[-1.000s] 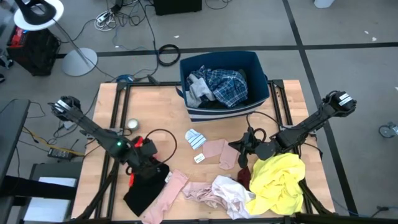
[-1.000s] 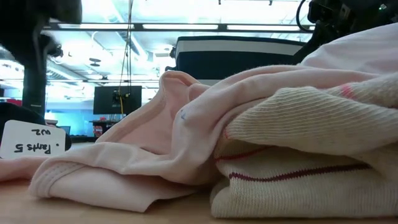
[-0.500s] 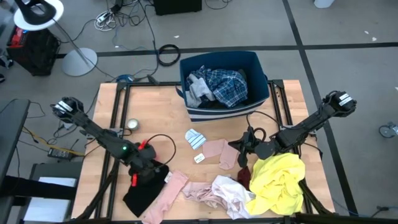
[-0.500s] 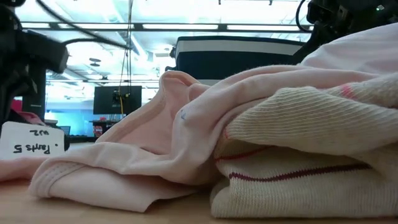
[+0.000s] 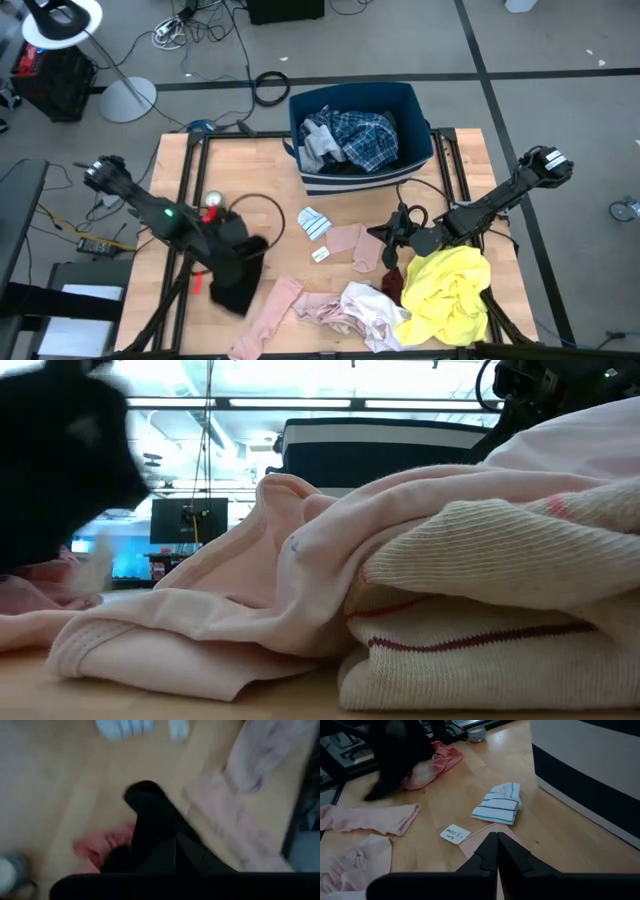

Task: Sort clothes
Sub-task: Put the black underwear into the blue laundry bin, then put the yellow shirt into the blue laundry bin

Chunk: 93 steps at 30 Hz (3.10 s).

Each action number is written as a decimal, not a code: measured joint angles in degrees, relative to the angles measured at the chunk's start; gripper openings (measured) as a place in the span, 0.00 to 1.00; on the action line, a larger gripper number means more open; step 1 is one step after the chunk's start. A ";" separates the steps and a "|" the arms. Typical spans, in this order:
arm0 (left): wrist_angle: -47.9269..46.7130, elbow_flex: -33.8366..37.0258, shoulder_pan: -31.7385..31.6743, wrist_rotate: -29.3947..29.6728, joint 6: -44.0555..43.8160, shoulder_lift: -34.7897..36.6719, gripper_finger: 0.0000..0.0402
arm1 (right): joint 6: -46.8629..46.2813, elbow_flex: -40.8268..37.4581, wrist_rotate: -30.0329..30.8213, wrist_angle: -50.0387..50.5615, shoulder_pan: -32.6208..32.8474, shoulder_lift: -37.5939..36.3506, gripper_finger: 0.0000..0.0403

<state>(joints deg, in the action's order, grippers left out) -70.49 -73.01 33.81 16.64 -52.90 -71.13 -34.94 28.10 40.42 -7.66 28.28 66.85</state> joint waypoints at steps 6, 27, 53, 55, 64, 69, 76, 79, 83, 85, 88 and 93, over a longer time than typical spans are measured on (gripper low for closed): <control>-4.52 -16.10 -4.06 9.56 10.67 0.07 0.00 | 0.00 0.00 0.42 -0.07 -0.01 0.00 0.02; 21.32 -46.19 -51.00 -16.87 50.16 -13.62 0.00 | 1.60 0.00 -2.14 -0.01 -4.98 0.00 0.01; 19.64 -61.55 -58.07 -29.43 52.80 -52.99 0.01 | 3.55 0.00 -2.66 0.24 -4.90 0.00 0.01; 19.87 -61.55 -57.86 -30.83 52.22 -56.09 0.02 | 3.56 0.00 -2.76 0.28 -4.90 0.00 0.01; 20.07 -61.66 -57.73 -37.52 46.51 -66.57 0.15 | 3.61 0.00 -3.08 0.65 -4.90 0.00 0.02; 20.10 -61.66 -57.77 -38.86 46.48 -67.59 0.25 | 3.61 0.00 -3.14 1.06 -4.90 0.00 0.01; 17.51 -61.53 -58.15 -40.24 47.11 -61.85 0.29 | 3.63 0.00 -3.14 1.13 -4.90 0.02 0.02; 15.06 -61.55 -58.08 -38.13 47.25 -57.59 0.29 | 3.61 0.00 -3.14 1.44 -4.90 0.02 0.01; 10.80 -61.53 -57.09 -35.13 48.15 -52.37 0.29 | 3.62 0.00 -3.13 1.43 -4.90 0.02 0.01; 9.47 -61.53 -56.38 -35.12 49.82 -49.66 0.29 | 3.61 0.00 -3.12 1.36 -4.90 0.02 0.02; 6.52 -61.55 -55.01 -35.15 51.32 -45.63 0.29 | 3.61 0.00 -3.12 1.37 -4.90 0.02 0.02; 2.57 -61.55 -50.73 -31.07 53.89 -40.04 0.29 | 3.61 0.00 -3.12 1.23 -4.90 0.02 0.01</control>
<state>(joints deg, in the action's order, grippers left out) -67.92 -134.56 -16.92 -14.43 0.99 -111.17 -31.33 28.10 37.30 -6.43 23.38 66.87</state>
